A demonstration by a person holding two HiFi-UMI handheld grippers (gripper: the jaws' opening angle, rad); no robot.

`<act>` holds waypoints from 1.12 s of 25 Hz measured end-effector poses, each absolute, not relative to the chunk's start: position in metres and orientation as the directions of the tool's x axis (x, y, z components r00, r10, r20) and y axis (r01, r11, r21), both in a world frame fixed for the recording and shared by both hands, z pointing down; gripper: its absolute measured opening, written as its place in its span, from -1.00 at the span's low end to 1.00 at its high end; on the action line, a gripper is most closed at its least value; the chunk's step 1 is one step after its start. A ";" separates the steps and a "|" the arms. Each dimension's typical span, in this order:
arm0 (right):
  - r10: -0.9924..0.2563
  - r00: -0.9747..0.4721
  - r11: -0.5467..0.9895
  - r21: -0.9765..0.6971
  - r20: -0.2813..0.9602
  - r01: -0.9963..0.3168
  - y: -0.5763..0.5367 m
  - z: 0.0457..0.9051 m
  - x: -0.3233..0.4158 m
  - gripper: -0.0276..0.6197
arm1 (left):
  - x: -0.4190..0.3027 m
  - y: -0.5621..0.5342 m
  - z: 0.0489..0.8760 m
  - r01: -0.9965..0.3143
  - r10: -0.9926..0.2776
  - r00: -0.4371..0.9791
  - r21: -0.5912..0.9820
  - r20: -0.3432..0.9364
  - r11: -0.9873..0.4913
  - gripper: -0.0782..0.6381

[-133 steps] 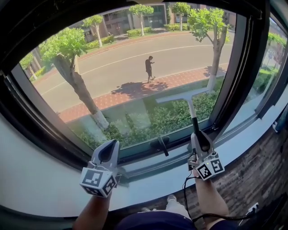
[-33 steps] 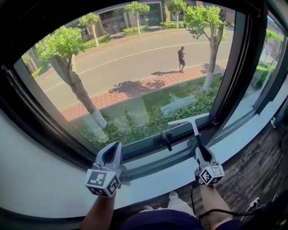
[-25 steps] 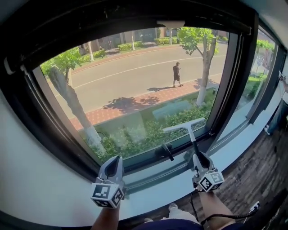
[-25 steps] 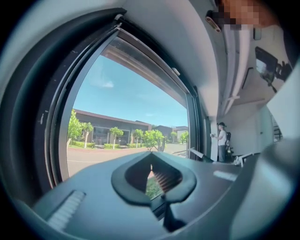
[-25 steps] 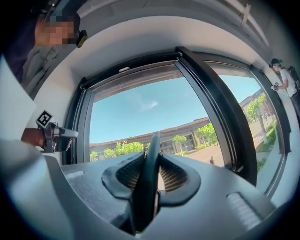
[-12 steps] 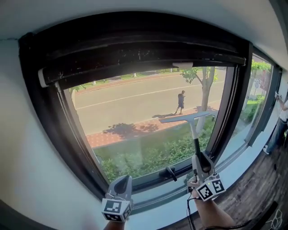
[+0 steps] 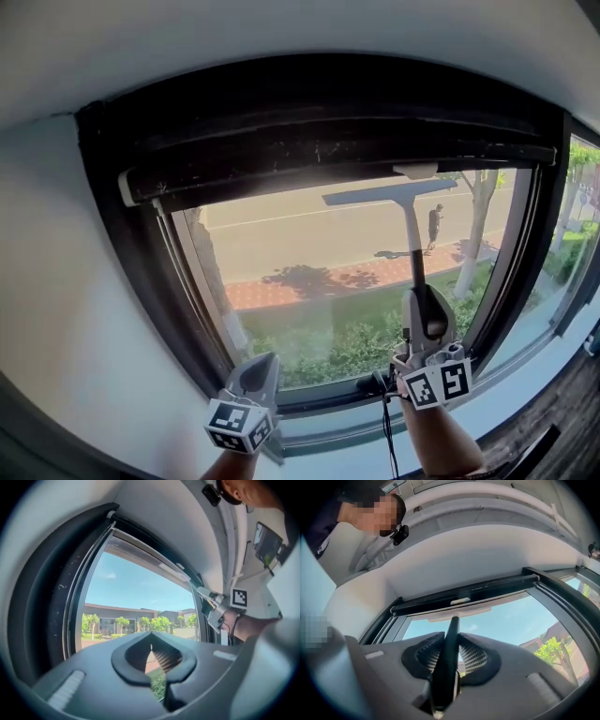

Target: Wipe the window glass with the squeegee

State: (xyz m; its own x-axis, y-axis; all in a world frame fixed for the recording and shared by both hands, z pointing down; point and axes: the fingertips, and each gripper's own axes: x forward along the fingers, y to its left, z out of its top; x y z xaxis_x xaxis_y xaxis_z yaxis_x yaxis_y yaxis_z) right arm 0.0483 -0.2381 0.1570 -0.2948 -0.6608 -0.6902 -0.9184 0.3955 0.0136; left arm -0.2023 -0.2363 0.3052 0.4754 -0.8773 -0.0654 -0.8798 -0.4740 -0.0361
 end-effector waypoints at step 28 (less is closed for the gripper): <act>-0.620 -0.300 0.371 0.066 -0.726 -0.926 -0.260 0.135 -0.004 -0.60 | -0.208 -0.223 0.285 -0.866 -0.868 0.494 -0.110 -0.047 -0.487 -0.81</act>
State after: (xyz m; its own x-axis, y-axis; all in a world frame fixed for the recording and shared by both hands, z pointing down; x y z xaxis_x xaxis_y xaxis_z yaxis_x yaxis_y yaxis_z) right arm -0.0041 -0.2599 0.1349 -0.2996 -0.6195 -0.7255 -0.9264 0.3708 0.0659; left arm -0.2076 -0.2231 0.2855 0.4940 -0.8682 -0.0470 -0.8664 -0.4870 -0.1105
